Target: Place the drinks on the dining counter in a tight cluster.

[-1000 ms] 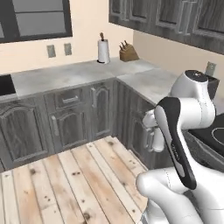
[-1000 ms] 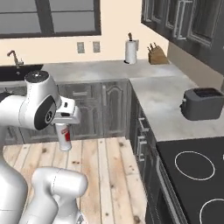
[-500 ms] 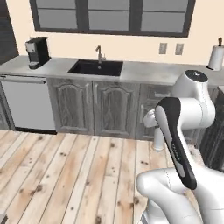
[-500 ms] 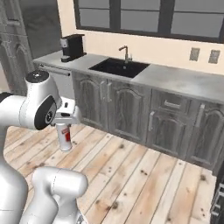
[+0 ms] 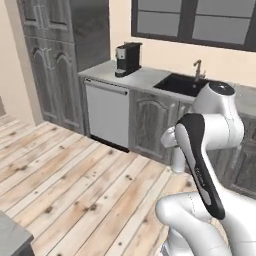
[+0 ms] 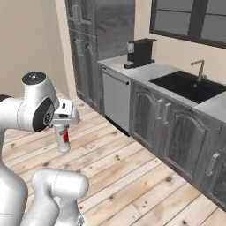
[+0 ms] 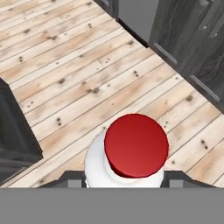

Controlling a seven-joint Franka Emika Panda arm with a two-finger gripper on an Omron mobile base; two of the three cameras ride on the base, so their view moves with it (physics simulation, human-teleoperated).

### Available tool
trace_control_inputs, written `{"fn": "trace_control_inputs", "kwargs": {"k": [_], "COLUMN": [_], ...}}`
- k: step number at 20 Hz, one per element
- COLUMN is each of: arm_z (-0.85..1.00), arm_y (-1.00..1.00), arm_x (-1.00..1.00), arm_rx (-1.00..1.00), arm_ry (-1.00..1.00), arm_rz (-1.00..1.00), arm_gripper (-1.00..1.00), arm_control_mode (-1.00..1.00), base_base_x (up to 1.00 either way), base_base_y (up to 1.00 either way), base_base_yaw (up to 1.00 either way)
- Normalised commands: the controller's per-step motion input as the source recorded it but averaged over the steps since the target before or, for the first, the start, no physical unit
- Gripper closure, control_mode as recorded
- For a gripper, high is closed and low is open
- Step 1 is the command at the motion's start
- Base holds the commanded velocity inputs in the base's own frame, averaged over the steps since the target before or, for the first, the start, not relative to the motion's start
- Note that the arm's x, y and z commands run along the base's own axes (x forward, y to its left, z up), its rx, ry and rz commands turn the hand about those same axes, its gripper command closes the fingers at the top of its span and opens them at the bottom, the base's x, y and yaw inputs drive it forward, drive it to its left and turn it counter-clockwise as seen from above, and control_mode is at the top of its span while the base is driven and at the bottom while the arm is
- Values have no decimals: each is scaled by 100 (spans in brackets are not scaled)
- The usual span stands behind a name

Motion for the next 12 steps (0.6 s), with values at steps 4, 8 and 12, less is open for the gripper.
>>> {"fn": "trace_control_inputs", "kwargs": {"k": [4,8,12], "arm_z": [0,0,0], "arm_y": [0,0,0], "arm_x": [0,0,0], "arm_rx": [0,0,0], "arm_ry": [0,0,0], "arm_rz": [0,0,0], "arm_gripper": [100,100,100], "arm_control_mode": [100,100,100], "base_base_x": [100,100,100], "base_base_y": [-23,-18,-14], "base_base_yaw": [58,67,79]}}
